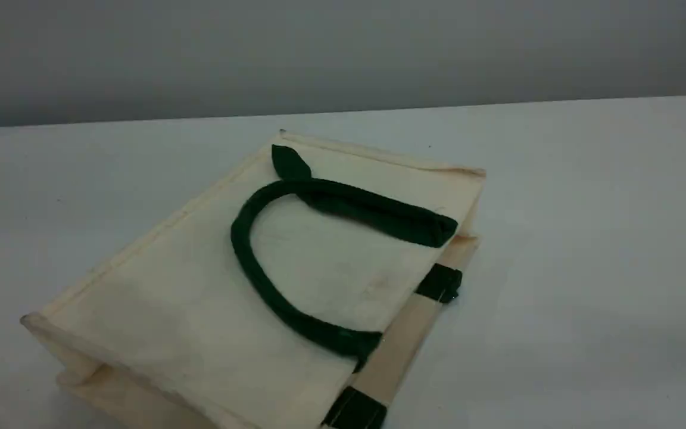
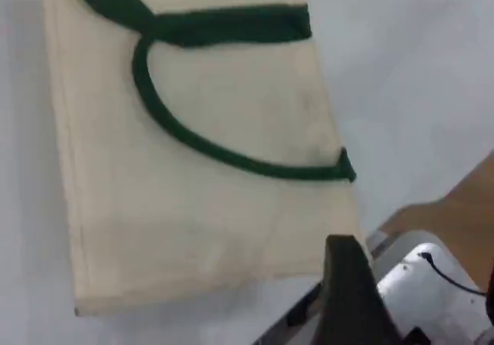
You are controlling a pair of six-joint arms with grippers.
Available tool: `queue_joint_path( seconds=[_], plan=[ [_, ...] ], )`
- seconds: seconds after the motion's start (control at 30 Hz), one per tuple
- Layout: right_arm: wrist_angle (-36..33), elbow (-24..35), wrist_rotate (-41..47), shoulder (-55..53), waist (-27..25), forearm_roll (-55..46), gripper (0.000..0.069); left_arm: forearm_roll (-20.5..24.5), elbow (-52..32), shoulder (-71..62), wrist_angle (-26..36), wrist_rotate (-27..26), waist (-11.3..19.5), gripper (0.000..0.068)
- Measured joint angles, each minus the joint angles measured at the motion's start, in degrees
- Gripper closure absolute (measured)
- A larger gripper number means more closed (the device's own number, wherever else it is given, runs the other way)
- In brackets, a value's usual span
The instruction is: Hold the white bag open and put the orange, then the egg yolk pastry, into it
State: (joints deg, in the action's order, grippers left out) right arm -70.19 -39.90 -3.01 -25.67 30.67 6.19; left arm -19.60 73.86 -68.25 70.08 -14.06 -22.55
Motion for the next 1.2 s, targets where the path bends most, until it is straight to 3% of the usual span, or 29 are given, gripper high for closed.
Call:
queue_joint_path(
  seconds=[0.33, 0.6, 0.73, 0.93, 1.07, 1.2],
  plan=[
    [7.44, 10.14, 0.00, 8.09, 0.00, -0.78, 0.0278, 0.00, -14.89, 16.61, -0.10, 4.54, 0.00, 0.0303],
    [9.55, 10.50, -0.26, 8.09, 0.00, -3.03, 0.0278, 0.77, -23.38, 31.98, -0.09, 4.96, 0.00, 0.0303],
    [9.56, 10.50, -0.26, 8.09, 0.00, -2.98, 0.0278, 5.40, -27.42, 39.34, -2.87, 5.77, 0.00, 0.0303],
    [9.56, 10.50, -0.26, 8.09, 0.00, -2.98, 0.0278, 14.04, -35.02, 49.34, -8.56, 13.15, 0.05, 0.0303],
    [9.56, 10.50, -0.26, 8.09, 0.00, -2.98, 0.0278, 19.60, -39.96, 53.73, -7.76, 16.40, 0.05, 0.0303],
    [9.56, 10.50, -0.26, 8.09, 0.00, -2.98, 0.0278, 19.60, -43.79, 56.24, -7.82, 16.40, 0.05, 0.0303]
  ],
)
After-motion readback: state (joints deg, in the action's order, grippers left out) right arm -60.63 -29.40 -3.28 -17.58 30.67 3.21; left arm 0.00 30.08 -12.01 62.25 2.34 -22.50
